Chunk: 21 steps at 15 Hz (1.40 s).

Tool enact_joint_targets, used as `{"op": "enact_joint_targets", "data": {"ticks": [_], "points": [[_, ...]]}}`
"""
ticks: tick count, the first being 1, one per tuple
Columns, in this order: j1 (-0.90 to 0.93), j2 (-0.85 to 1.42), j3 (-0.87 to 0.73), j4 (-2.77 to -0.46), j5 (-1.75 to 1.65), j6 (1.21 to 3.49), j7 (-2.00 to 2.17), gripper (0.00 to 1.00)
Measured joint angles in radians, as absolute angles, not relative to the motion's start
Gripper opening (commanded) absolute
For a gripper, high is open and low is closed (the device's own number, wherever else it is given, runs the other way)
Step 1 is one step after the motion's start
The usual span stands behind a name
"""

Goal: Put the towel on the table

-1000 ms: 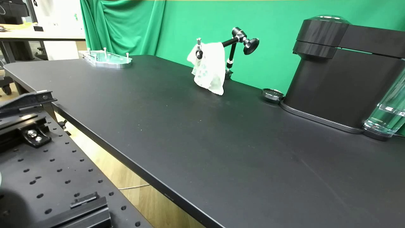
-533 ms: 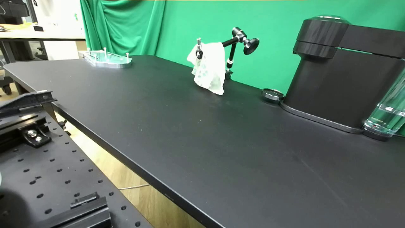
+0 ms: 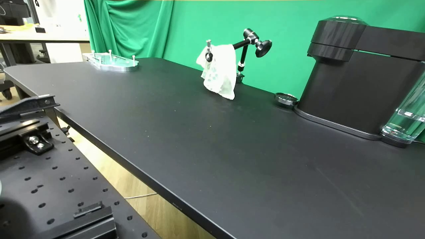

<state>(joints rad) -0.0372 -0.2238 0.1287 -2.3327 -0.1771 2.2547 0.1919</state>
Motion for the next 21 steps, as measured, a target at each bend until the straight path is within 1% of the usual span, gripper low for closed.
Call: {"op": "enact_joint_targets", "data": {"ticks": [4,10,21], "points": [[-0.012,-0.073,0.124,-2.225,-0.175,2.287,0.123,1.00],[0.037,0.086,0.123,-2.095,-0.149,2.302,0.099,1.00],[0.087,0.250,0.095,-1.978,-0.132,2.299,0.220,1.00]]}}
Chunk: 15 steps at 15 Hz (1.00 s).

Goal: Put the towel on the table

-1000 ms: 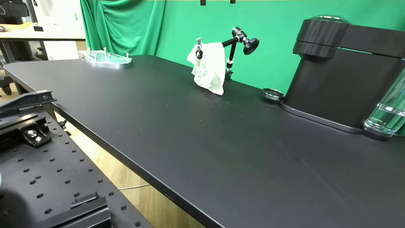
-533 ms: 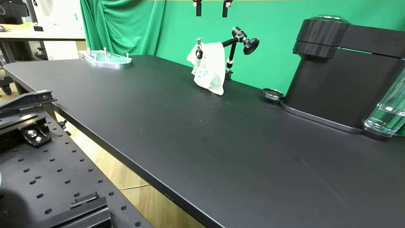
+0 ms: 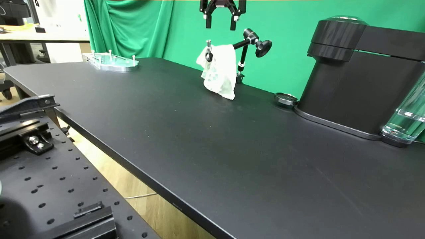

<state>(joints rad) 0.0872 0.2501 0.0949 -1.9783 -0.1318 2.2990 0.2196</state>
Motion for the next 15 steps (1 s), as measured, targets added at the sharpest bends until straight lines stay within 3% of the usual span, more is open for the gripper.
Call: {"op": "enact_joint_targets", "data": {"ticks": [6,7,8,15], "points": [[0.109,0.298,0.087,-1.963,-0.090,2.286,0.273,1.00],[0.111,0.304,0.085,-1.962,-0.082,2.282,0.278,0.75],[0.114,0.309,0.083,-1.961,-0.077,2.280,0.283,0.75],[0.118,0.326,0.066,-1.951,-0.039,2.280,0.341,0.25]]}}
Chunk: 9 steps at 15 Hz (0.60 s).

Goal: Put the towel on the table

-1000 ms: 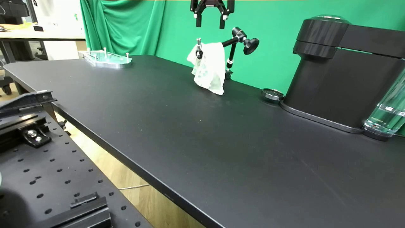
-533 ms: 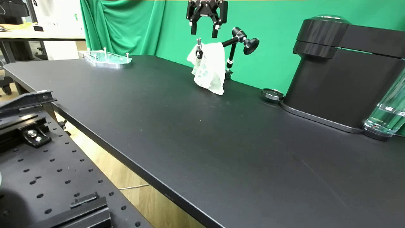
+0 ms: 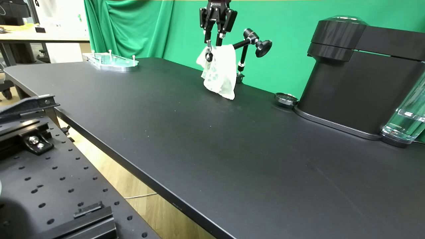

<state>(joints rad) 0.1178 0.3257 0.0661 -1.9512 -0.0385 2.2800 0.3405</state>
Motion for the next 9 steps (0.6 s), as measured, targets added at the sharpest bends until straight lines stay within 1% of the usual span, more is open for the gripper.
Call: {"op": "enact_joint_targets", "data": {"ticks": [2,4,9], "points": [[0.118,0.329,0.058,-1.946,-0.036,2.282,0.358,0.11],[0.118,0.333,0.054,-1.937,-0.034,2.285,0.373,0.00],[0.118,0.337,0.046,-1.933,-0.028,2.284,0.383,0.00]]}}
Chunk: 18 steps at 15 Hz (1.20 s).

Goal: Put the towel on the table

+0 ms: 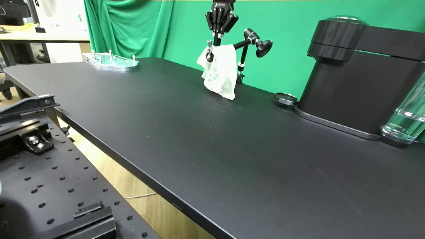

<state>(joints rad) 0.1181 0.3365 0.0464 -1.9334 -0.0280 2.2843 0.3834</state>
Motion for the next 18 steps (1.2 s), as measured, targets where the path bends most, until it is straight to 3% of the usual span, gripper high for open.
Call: {"op": "enact_joint_targets", "data": {"ticks": [1,2,3,5,14,15,16,18], "points": [[0.118,0.337,0.045,-1.933,-0.024,2.284,0.384,0.02],[0.118,0.337,0.044,-1.933,-0.021,2.284,0.384,0.27],[0.118,0.337,0.043,-1.933,-0.018,2.283,0.385,0.27],[0.118,0.337,0.040,-1.933,-0.012,2.283,0.393,0.37],[0.118,0.344,0.022,-1.913,0.021,2.277,0.464,0.98],[0.118,0.349,0.022,-1.908,0.024,2.273,0.469,0.90],[0.119,0.355,0.022,-1.902,0.024,2.269,0.473,0.64],[0.121,0.370,0.022,-1.893,0.024,2.263,0.485,0.65]]}}
